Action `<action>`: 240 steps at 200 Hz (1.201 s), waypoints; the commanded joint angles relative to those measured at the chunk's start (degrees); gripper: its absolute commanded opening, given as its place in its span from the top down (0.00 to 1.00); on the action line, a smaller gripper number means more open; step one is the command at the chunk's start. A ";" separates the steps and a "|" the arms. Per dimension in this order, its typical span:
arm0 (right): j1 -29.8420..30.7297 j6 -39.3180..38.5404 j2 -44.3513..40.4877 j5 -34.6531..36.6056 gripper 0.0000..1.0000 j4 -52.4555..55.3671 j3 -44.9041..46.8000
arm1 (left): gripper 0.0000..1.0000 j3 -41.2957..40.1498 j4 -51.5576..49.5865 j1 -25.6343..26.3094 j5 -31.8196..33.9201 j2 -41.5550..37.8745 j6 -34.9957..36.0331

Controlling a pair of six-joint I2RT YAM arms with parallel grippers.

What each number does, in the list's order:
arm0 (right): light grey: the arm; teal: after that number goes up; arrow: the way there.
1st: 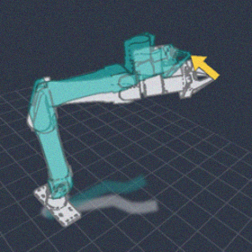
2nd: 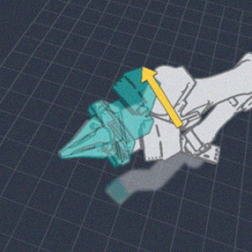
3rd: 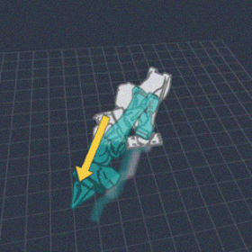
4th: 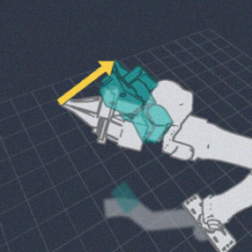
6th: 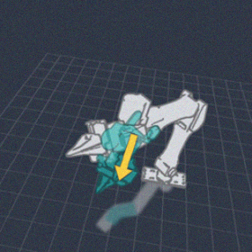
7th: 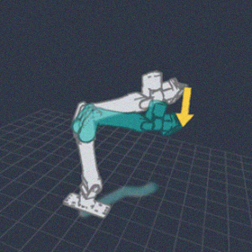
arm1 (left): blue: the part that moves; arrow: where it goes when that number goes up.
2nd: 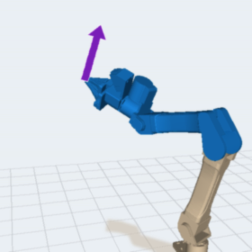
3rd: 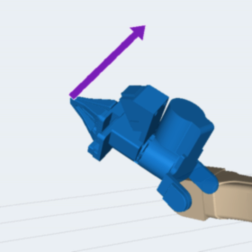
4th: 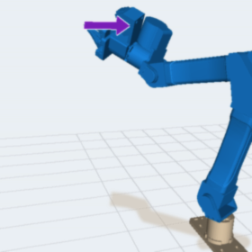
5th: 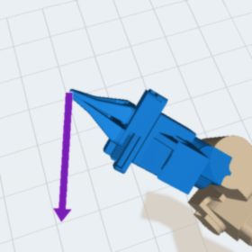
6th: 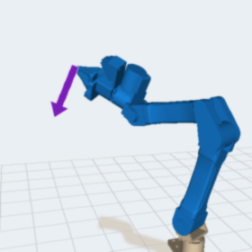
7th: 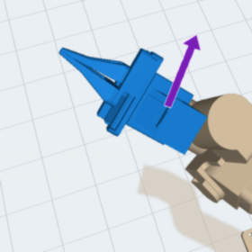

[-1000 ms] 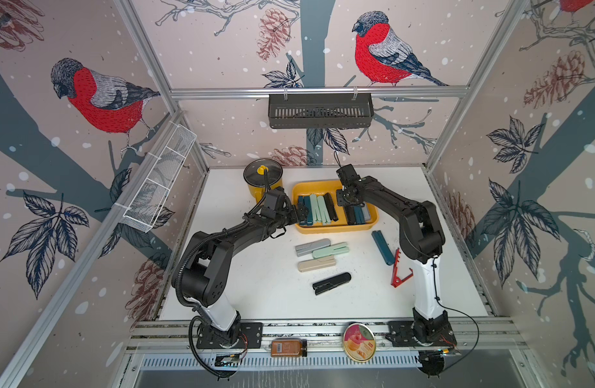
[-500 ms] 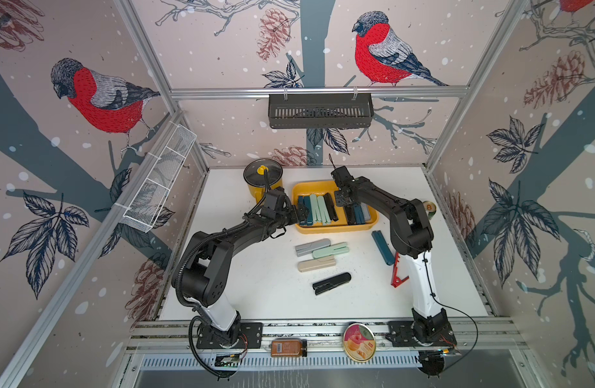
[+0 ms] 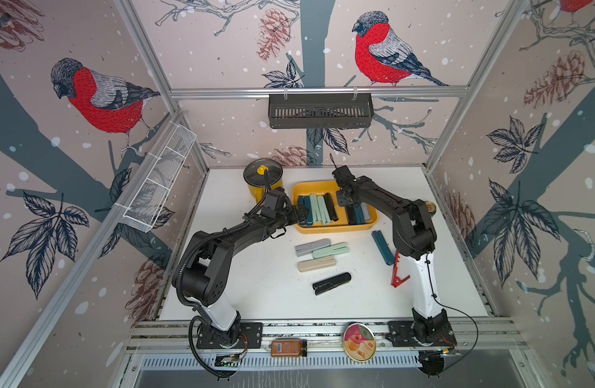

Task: Put the pruning pliers into the storage box
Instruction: Place the pruning pliers in the storage box, then adjust the pruning pliers in the storage box.

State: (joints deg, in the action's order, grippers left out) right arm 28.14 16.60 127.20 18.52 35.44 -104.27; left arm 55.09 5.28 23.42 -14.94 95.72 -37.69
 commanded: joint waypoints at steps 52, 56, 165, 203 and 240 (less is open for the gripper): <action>0.31 3.34 -4.25 -16.02 0.38 -6.91 3.89 | 0.02 -0.07 1.58 -0.02 -0.35 -0.17 -0.45; 0.31 3.62 -4.01 -17.26 0.37 -7.16 3.86 | 0.02 -0.07 1.58 -0.04 -0.35 -0.14 -0.45; -2.53 8.68 -0.68 -35.31 0.40 -15.14 6.59 | 0.02 -1.10 1.37 -0.09 0.47 -0.98 -0.40; -2.83 9.57 0.41 -36.67 0.51 -15.55 6.75 | 0.02 -1.13 1.16 -0.10 0.53 -1.06 -0.28; -3.09 9.42 0.78 -36.10 0.58 -15.35 6.97 | 0.02 -1.13 1.14 -0.13 0.57 -1.02 -0.28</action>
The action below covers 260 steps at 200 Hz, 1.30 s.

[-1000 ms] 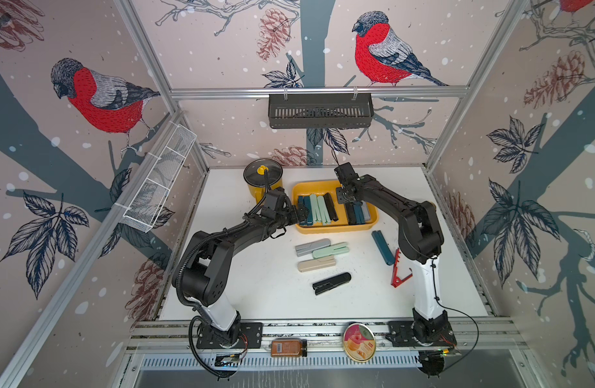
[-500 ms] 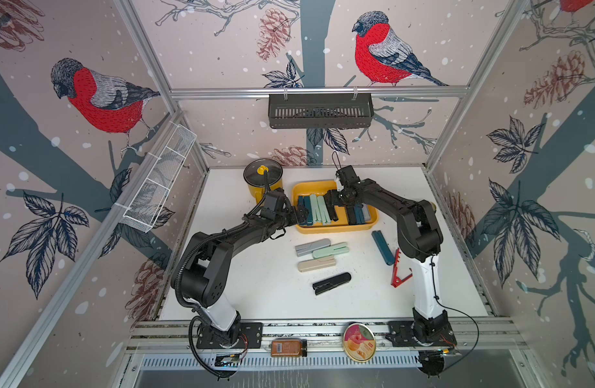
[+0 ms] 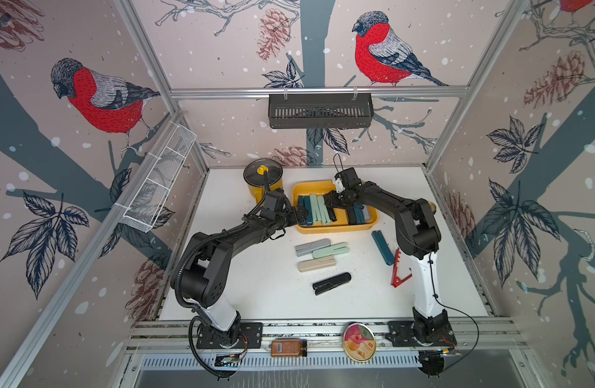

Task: Put the pruning pliers into the storage box
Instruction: Adjust the pruning pliers in the storage box.

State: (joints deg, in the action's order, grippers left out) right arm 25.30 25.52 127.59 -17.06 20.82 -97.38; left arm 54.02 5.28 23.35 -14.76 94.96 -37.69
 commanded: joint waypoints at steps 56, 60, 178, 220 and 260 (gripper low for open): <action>-0.67 0.45 0.55 -2.83 0.66 -1.18 1.45 | 0.02 0.03 1.14 -0.09 0.33 -0.21 -0.28; -0.71 0.53 0.55 -2.99 0.66 -1.22 1.49 | 0.02 0.03 1.14 -0.06 0.35 -0.24 -0.28; -1.23 2.60 -3.61 -2.99 0.54 -2.66 5.51 | 0.02 0.32 0.89 -0.06 0.65 -0.50 -0.24; -1.48 2.13 -7.86 -0.15 0.35 -3.40 6.67 | 0.02 0.26 0.35 -0.07 1.48 -1.26 0.25; -1.39 -3.60 -13.76 1.93 0.23 -3.67 10.42 | 0.02 -0.06 0.04 -0.06 2.10 -1.96 0.68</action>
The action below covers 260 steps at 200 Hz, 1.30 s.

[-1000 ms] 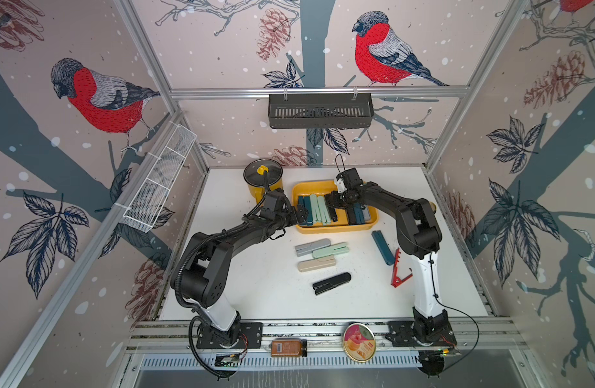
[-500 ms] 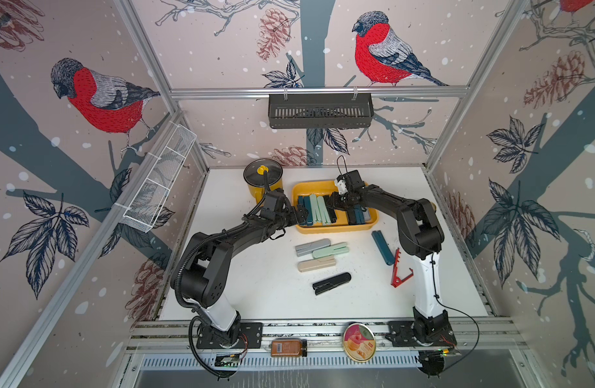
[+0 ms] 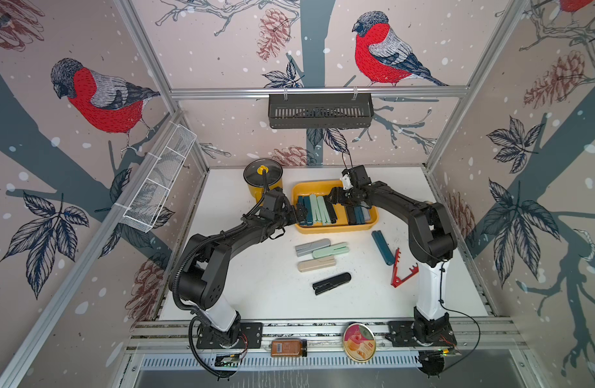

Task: Put the pruning pliers into the storage box
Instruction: Adjust the pruning pliers in the storage box, then pick up the pruning pliers from the center of the board.

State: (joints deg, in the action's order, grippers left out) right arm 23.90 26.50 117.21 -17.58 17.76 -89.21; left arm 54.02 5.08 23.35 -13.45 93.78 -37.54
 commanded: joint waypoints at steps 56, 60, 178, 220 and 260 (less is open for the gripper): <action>1.49 -22.53 -18.05 4.54 0.17 -4.17 19.44 | 0.02 -1.46 -0.66 -0.07 2.85 -2.62 1.85; 1.78 -24.08 -19.25 4.79 0.17 -4.27 20.75 | 0.02 -1.54 -0.76 -0.06 2.93 -2.72 2.05; 29.58 -40.88 -36.59 12.83 0.17 9.96 37.72 | 0.02 -3.55 -2.83 -2.32 4.85 -5.18 3.58; 36.05 -41.82 -35.35 15.50 0.17 12.59 38.75 | 0.02 -3.75 -2.87 -2.53 5.10 -5.88 3.78; 38.38 -43.11 -30.50 17.61 0.19 12.30 38.30 | 0.02 -4.50 -2.45 -2.57 4.94 -6.24 3.39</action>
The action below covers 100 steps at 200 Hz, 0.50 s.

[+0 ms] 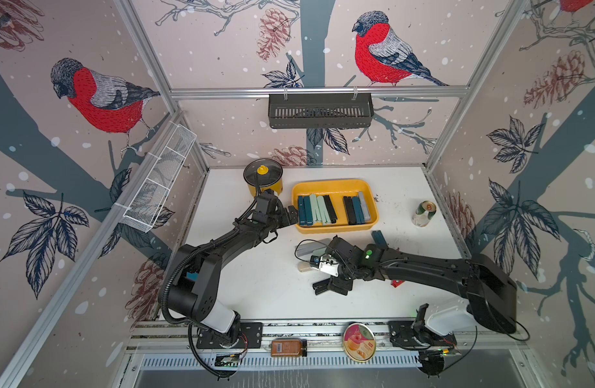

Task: Put the pruning pliers into the storage box
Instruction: Pick up the pruning pliers from the center of the board.

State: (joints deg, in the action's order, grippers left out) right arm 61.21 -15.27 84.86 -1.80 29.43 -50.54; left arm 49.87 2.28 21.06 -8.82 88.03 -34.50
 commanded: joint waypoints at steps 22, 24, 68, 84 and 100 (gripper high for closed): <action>1.25 -1.61 3.66 3.44 0.19 -0.76 -0.27 | 0.02 -0.70 0.62 -0.32 0.12 -0.36 0.17; 1.34 -1.61 3.82 3.49 0.19 -0.77 -0.33 | 0.02 -0.66 0.60 -0.32 0.07 -0.39 0.21; 2.13 -2.04 6.85 2.58 0.21 -0.85 -1.18 | 0.02 -0.93 0.71 -0.32 0.29 -0.40 0.02; 2.26 -2.14 8.28 2.55 0.24 -0.58 -1.78 | 0.02 -0.91 0.76 -0.32 0.29 -0.40 -0.01; 2.48 -2.30 9.49 2.67 0.27 -0.82 -2.10 | 0.02 -1.08 0.71 -0.40 0.38 -0.40 -0.08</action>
State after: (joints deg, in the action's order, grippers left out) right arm 63.33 -16.71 93.01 0.62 28.69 -51.94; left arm 48.99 2.28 20.86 -8.84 87.90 -34.52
